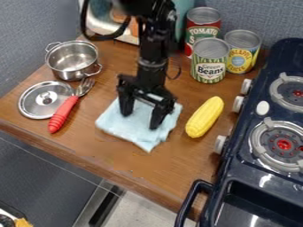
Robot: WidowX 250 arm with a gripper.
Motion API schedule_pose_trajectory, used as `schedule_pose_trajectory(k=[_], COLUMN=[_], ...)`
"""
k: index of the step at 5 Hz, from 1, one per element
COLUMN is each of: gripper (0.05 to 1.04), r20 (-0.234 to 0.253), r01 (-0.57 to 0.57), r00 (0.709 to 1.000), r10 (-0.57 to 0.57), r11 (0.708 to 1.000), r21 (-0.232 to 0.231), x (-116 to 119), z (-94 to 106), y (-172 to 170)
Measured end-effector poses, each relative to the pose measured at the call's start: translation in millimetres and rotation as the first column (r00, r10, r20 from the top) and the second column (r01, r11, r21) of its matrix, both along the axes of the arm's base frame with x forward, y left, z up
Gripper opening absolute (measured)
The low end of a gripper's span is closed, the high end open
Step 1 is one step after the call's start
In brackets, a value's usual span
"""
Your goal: Wipe the table using the blue cloth
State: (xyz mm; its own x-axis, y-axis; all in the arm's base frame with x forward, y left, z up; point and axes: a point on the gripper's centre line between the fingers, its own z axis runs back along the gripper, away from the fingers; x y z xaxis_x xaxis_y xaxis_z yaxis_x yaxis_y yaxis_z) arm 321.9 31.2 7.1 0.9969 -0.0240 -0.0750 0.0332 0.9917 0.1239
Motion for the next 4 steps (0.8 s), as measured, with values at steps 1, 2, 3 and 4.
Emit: schedule_pose_trajectory(k=[1, 2, 3, 4], gripper=[1.001, 1.001, 1.001, 0.996], r20=[0.042, 0.058, 0.049, 0.031], r01=[-0.005, -0.017, -0.007, -0.054], r00=[0.999, 0.998, 0.999, 0.998], r10=[0.005, 0.02, 0.008, 0.055], r11=[1.0, 0.999, 0.999, 0.998], r21=[-0.011, -0.046, -0.037, -0.031], x=[22.8, 40.5, 41.2, 19.6], z=[1.5, 0.5, 0.6, -0.2], y=[4.6, 4.5, 3.3, 1.8])
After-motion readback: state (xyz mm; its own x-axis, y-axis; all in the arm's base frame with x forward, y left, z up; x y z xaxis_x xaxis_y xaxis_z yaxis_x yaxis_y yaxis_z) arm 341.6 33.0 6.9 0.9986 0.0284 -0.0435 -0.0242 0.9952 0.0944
